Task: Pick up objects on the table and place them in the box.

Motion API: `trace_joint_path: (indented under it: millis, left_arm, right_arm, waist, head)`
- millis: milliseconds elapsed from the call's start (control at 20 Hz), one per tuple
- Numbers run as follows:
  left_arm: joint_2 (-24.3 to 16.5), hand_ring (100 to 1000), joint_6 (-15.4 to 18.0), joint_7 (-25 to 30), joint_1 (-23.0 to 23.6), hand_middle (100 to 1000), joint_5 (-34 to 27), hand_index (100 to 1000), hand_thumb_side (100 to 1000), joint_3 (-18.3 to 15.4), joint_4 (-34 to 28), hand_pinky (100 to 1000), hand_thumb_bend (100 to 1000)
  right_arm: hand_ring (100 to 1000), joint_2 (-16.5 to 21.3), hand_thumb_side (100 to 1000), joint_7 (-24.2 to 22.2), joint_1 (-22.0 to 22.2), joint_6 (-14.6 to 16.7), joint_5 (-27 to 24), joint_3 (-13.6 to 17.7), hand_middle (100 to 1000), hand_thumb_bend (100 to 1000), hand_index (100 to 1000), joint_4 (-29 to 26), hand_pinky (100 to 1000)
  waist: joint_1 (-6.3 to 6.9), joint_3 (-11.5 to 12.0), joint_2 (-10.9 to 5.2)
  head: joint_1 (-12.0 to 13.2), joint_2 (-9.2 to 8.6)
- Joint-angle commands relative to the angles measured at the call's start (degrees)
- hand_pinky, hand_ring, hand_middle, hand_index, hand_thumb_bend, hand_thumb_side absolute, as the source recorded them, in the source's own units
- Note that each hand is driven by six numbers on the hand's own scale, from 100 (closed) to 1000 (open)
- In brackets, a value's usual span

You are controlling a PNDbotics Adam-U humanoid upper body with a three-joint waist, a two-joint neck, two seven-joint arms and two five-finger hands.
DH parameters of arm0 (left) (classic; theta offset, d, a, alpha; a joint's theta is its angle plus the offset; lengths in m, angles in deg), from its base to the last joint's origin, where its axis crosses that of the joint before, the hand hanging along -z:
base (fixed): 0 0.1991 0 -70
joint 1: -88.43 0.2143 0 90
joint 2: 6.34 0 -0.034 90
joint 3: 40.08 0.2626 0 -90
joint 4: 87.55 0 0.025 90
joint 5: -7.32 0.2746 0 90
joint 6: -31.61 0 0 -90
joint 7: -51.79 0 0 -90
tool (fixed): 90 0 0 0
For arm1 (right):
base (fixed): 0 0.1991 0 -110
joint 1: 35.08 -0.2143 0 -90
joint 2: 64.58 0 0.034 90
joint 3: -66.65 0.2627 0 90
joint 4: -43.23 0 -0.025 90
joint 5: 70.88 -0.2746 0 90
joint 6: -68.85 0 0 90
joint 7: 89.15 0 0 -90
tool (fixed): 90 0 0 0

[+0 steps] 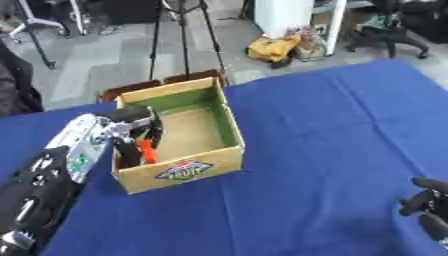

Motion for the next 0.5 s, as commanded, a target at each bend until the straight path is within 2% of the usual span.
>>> trace_joint_path:
  millis: [50,100,150,350,500]
  left_arm:
    - [-1.4,493,0.3,-2.7,-0.9,495,-1.1,643,386,-1.3,-1.8,489,879]
    - [-1.7,506,0.3,-4.0,-1.0,512,-1.3,670,479,-1.5,-2.5,503,914]
    - [-2.1,525,0.2,-5.3,-1.0,535,-1.6,691,594,-1.7,-3.1,524,987]
    - [-3.7,574,-0.7,-9.2,-1.4,598,-2.5,772,680,-2.5,-6.1,581,1000]
    - [-5.0,582,-1.7,-12.5,-1.4,609,-4.5,785,671,-3.3,-8.9,589,1000]
  right_arm:
    - [585,0.7,443,-0.1,-0.4,0.2,0.4,0.3,547,542,832,-0.8,825]
    - [585,0.7,443,-0.1,-0.3,0.3,0.4,0.4,547,541,832,-0.8,825]
    - [585,0.7,443,-0.1,-0.2,0.3,0.4,0.4,547,541,832,-0.8,825]
    - [585,0.7,442,-0.1,-0.1,0.2,0.2,0.5,547,539,832,-0.8,825]
    - [585,0.8,442,-0.1,0.2,0.2,0.1,0.6,547,538,832,-0.7,825]
  waist:
    - [-0.58,0.1,-0.95]
    - [-0.61,0.2,-1.01]
    - [-0.64,0.3,-1.09]
    - [-0.74,0.7,-1.55]
    - [-0.95,1.3,-1.94]
  head:
    - [0.1,-0.55]
    - [0.0,-0.52]
    - [0.1,-0.5]
    - [-0.1,-0.41]
    - [-0.5,-0.35]
